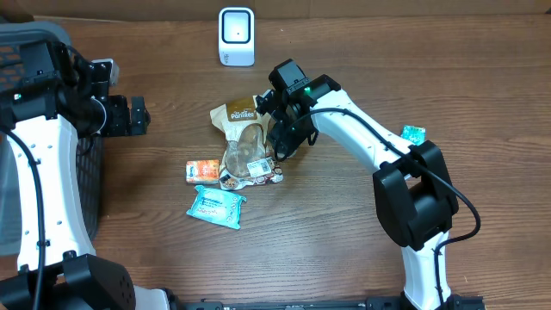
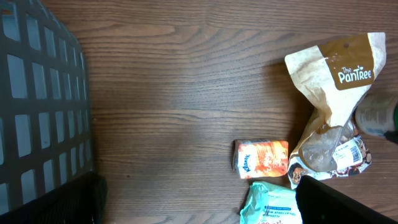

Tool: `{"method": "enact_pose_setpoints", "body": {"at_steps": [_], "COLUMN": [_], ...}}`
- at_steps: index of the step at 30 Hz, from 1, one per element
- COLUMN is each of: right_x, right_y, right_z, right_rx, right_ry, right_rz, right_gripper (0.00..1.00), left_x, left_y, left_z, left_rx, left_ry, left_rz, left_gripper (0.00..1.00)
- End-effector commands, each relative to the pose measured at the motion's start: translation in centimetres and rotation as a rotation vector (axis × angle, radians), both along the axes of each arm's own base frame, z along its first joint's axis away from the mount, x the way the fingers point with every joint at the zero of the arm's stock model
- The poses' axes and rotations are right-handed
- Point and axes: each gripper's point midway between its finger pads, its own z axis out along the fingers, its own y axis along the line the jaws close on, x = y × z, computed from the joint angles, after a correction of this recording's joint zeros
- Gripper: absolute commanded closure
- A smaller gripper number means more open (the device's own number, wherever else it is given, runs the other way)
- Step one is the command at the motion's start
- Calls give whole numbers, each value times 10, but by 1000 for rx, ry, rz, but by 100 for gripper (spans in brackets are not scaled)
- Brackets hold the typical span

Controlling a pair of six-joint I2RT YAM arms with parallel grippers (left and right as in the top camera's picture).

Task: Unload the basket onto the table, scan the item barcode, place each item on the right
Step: 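Lower the right gripper and grasp the green-capped bottle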

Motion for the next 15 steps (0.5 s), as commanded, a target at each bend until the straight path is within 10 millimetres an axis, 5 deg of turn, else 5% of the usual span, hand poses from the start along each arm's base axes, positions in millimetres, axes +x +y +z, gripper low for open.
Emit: {"method": "enact_pose_setpoints", "body": {"at_steps": [1,15], "right_x": [11,16], "right_y": [-10,-65], "right_z": [1,-4], "right_rx": [6,-35], "right_ry": [2,108], "right_rz": [-144,-613], "right_gripper": [36,35], "left_x": [4,4], "left_y": [3,3], "left_z": [3,3], "left_rx": [13,13], "left_ry": [-13,-13], "left_rz": [-12,-13], "left_gripper": [1,1]}}
